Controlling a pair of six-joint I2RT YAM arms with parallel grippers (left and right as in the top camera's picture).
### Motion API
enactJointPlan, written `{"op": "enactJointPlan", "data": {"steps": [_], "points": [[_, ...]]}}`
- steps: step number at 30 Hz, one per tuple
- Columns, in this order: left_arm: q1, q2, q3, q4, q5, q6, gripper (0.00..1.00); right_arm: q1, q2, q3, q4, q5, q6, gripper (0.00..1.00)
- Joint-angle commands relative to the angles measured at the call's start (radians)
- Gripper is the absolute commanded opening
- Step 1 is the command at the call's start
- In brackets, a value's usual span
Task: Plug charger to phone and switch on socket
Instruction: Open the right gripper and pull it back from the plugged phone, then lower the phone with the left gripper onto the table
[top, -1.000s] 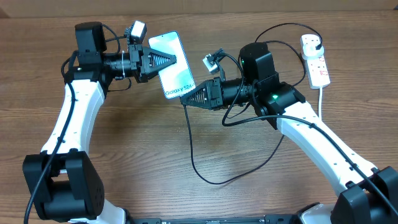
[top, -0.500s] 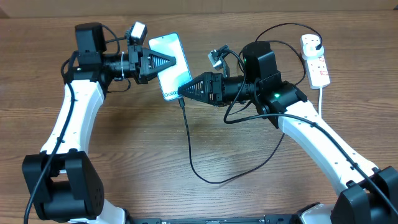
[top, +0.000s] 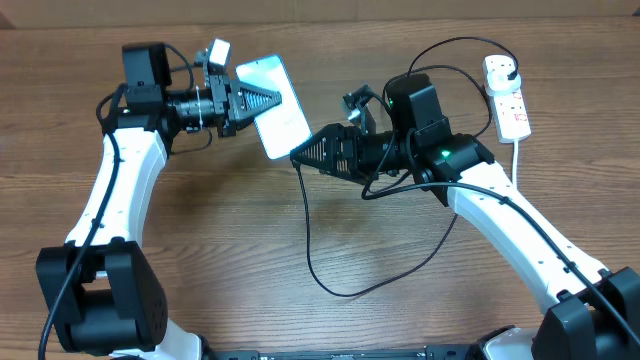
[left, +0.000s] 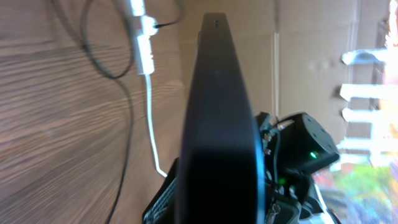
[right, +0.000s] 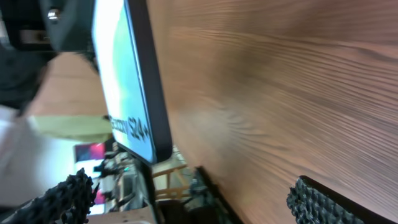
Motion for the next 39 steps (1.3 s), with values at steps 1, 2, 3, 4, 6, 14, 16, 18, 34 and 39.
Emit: {"op": "enactJointPlan", "data": {"steps": [1, 2, 3, 4, 6, 14, 16, 18, 34, 39], "points": [[0.0, 0.045, 0.009, -0.035, -0.053, 0.102, 0.04, -0.023, -0.009, 0.02, -0.052, 0.111, -0.08, 1.0], [-0.001, 0.063, 0.008, -0.042, -0.05, 0.121, 0.04, -0.031, -0.009, 0.02, -0.084, 0.135, -0.095, 1.0], [-0.003, 0.079, 0.009, -0.05, -0.047, 0.136, 0.04, -0.039, -0.009, 0.02, -0.116, 0.163, -0.111, 1.0], [-0.007, 0.098, 0.009, -0.06, -0.047, 0.148, 0.04, -0.048, -0.009, 0.02, -0.152, 0.197, -0.119, 1.0], [-0.016, 0.134, 0.009, -0.065, -0.044, 0.166, 0.04, -0.066, -0.009, 0.02, -0.218, 0.265, -0.138, 1.0], [-0.087, 0.279, 0.009, -0.037, -0.046, 0.176, 0.04, -0.12, -0.009, 0.02, -0.443, 0.469, -0.203, 1.0], [-0.106, 0.309, 0.009, -0.019, -0.058, 0.175, 0.04, -0.12, -0.009, 0.02, -0.461, 0.491, -0.203, 1.0], [-0.127, 0.341, 0.009, -0.002, -0.108, 0.175, 0.04, -0.12, -0.009, 0.02, -0.467, 0.492, -0.203, 1.0], [-0.159, 0.377, 0.009, 0.056, -0.25, 0.223, 0.04, -0.12, -0.009, 0.02, -0.46, 0.492, -0.203, 1.0], [-0.167, 0.377, 0.009, 0.082, -0.282, 0.22, 0.04, -0.12, -0.009, 0.02, -0.453, 0.492, -0.203, 1.0]]}}
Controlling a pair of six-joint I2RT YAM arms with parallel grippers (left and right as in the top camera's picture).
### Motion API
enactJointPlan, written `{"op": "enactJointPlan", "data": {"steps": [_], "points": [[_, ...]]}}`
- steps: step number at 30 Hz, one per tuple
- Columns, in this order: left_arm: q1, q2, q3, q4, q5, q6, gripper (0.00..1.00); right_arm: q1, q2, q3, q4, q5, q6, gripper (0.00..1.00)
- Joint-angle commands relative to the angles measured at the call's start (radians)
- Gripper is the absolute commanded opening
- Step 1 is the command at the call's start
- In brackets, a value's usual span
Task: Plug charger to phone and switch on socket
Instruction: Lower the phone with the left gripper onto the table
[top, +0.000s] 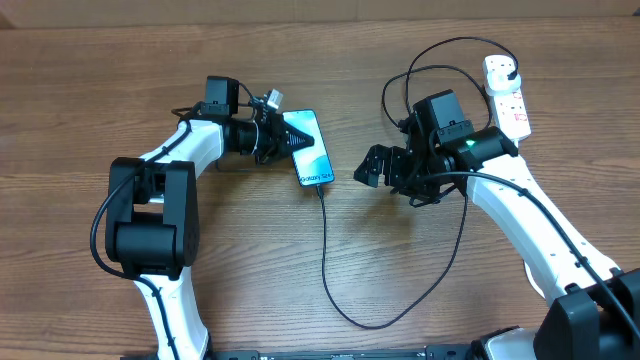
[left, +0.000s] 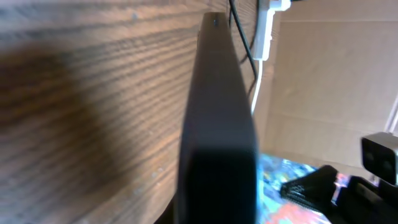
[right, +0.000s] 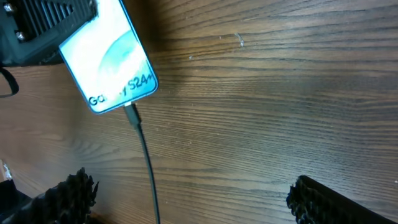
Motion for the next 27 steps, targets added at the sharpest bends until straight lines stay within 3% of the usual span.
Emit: {"op": "enactJointPlan", "data": {"steps": [1, 18, 21, 27], "points": [[-0.016, -0.003, 0.009, 0.031, -0.008, 0.026, 0.04, -0.003, -0.009, 0.019, 0.016, 0.01, -0.011, 1.0], [-0.062, -0.003, 0.009, 0.226, -0.082, 0.016, 0.04, -0.003, -0.009, 0.019, 0.053, 0.071, -0.002, 1.0], [-0.072, -0.003, 0.009, 0.228, -0.16, -0.006, 0.04, -0.003, -0.009, 0.019, 0.06, 0.07, 0.001, 1.0], [-0.08, -0.003, 0.009, 0.257, -0.165, -0.013, 0.04, -0.003, -0.009, 0.019, 0.06, 0.07, 0.001, 1.0]]}}
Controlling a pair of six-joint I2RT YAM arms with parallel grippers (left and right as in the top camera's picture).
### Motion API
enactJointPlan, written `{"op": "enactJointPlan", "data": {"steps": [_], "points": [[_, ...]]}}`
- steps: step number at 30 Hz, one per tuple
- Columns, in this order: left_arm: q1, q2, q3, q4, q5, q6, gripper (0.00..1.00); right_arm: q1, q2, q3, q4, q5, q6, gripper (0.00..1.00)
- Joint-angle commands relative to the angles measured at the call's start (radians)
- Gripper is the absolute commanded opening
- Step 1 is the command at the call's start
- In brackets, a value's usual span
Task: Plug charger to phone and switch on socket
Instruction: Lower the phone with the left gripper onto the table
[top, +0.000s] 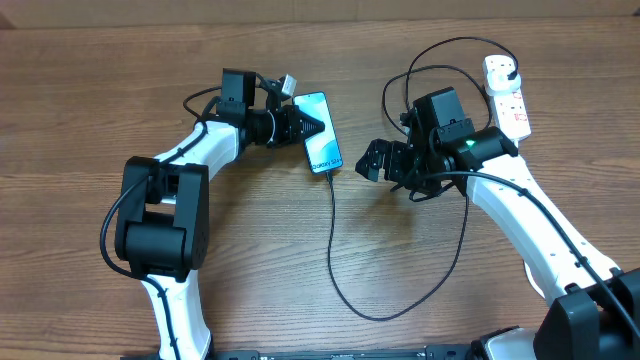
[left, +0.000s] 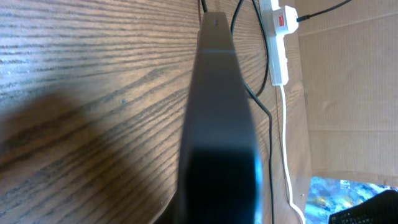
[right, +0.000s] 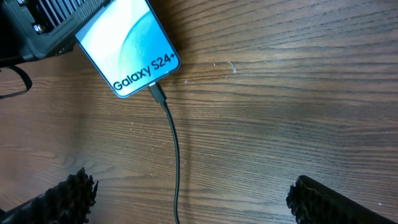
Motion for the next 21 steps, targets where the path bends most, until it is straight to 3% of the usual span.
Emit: {"op": "enactJointPlan", "data": {"steps": [1, 12, 21], "points": [[-0.008, -0.003, 0.009, 0.018, -0.005, -0.017, 0.04, -0.003, -0.009, 0.019, 0.005, 0.013, 0.0, 1.0], [-0.01, 0.032, 0.009, 0.047, -0.006, -0.065, 0.04, -0.002, -0.009, 0.018, -0.005, 0.013, 0.0, 1.0], [-0.008, 0.088, 0.009, 0.066, 0.018, -0.248, 0.04, -0.002, -0.009, 0.018, -0.01, 0.013, 0.0, 1.0]]}}
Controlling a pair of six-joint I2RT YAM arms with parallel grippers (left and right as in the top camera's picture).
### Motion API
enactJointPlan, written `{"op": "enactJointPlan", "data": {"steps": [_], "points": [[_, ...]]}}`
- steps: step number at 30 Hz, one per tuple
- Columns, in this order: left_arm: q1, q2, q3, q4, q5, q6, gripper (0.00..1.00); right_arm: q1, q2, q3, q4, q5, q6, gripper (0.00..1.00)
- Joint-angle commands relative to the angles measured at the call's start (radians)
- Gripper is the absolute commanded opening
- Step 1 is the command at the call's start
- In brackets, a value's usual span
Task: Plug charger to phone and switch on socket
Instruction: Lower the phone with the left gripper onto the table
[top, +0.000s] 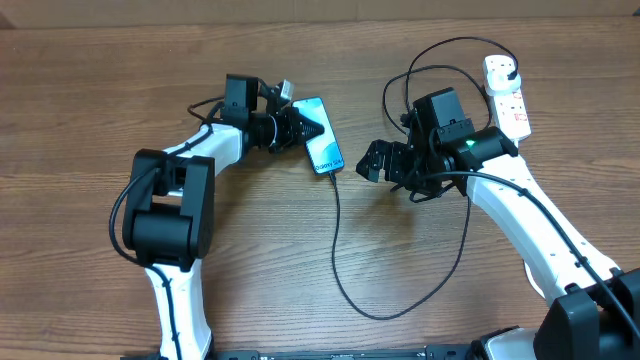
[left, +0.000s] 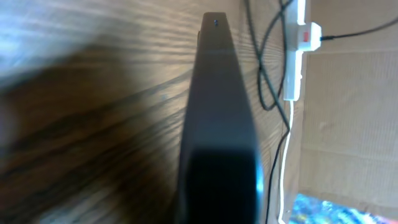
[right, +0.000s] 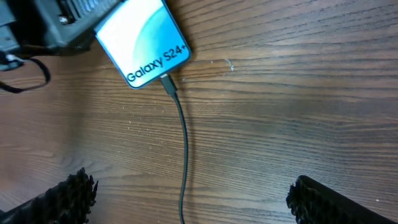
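Note:
The phone (top: 322, 135), screen lit and reading "Galaxy S24+", lies low over the table left of centre, and my left gripper (top: 298, 126) is shut on its upper end. In the left wrist view it is a dark edge (left: 219, 112) between the jaws of my left gripper (left: 217, 208). The black charger cable (top: 335, 240) is plugged into the phone's lower end (right: 142, 46). It loops across the table to the white socket strip (top: 505, 95), which has a red switch. My right gripper (top: 378, 163) stands open and empty to the right of the phone, over the cable (right: 181, 143).
The cable's slack forms a large loop (top: 400, 300) near the front of the table, and more coils (top: 430, 60) lie by the strip. The strip's white lead (top: 516, 160) runs under my right arm. A cardboard wall stands behind the table.
The left gripper still holds the plugged-in phone at nearly the same spot, turned slightly. The right gripper has stayed open where it was.
At first my left gripper held the phone raised, with my right gripper open close under its lower end. Later the phone was down near the table with the cable in it and my right gripper drawn back to the right. It then shifted slightly farther back.

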Motion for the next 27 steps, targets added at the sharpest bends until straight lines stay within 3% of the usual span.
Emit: {"op": "enactJointPlan", "data": {"steps": [1, 12, 22, 27], "points": [[-0.008, 0.01, 0.009, 0.009, 0.039, -0.092, 0.04, -0.002, -0.009, 0.018, -0.001, 0.01, 0.0, 1.0], [-0.008, 0.013, 0.009, -0.007, 0.026, -0.102, 0.09, -0.002, -0.009, 0.018, -0.004, 0.01, 0.0, 1.0], [-0.008, 0.013, 0.009, -0.084, -0.085, -0.101, 0.15, -0.002, -0.009, 0.018, -0.015, 0.01, -0.001, 1.0], [-0.008, 0.013, 0.009, -0.088, -0.103, -0.098, 0.23, -0.002, -0.009, 0.018, -0.016, 0.01, -0.001, 1.0]]}}
